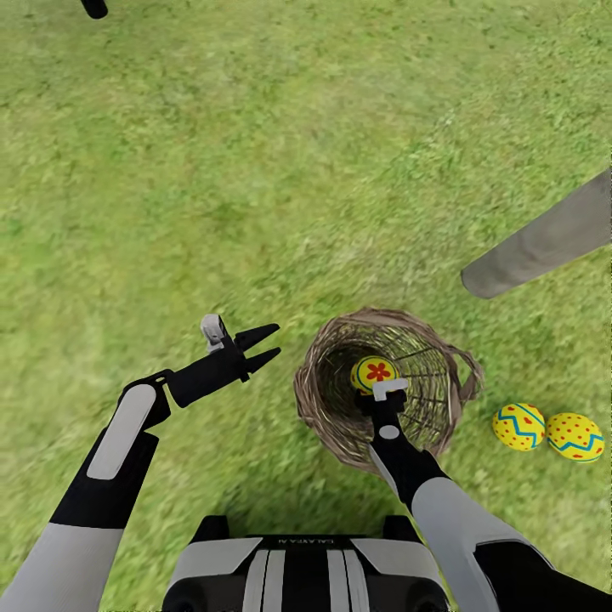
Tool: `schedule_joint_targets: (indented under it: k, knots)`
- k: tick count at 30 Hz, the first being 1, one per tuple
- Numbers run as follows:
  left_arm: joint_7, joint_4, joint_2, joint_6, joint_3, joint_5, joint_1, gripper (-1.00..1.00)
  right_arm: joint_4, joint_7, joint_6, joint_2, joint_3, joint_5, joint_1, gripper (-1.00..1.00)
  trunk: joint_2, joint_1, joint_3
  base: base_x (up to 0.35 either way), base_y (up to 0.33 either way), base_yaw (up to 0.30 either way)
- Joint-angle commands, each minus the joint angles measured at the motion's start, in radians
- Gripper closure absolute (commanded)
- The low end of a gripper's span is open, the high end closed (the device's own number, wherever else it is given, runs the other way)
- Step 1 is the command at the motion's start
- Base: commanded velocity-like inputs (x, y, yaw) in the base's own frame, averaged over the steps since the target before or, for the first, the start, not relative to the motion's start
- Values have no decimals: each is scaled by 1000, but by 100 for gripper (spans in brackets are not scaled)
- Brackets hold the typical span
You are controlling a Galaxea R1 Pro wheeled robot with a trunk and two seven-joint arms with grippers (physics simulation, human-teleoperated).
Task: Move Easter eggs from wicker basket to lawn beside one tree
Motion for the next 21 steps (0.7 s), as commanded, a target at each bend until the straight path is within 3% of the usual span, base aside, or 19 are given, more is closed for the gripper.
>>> schedule_joint_targets:
  k: [1,21]
  knots:
    - [-6,0,1,1,-1,-5,0,-100,1,-6,-1,0,3,2,0,100,7,-4,3,0,0,0]
    - [1,0,1,3,0,-7,-1,-100,3,-5,-1,2,3,4,2,100,147,-81,66,0,0,0]
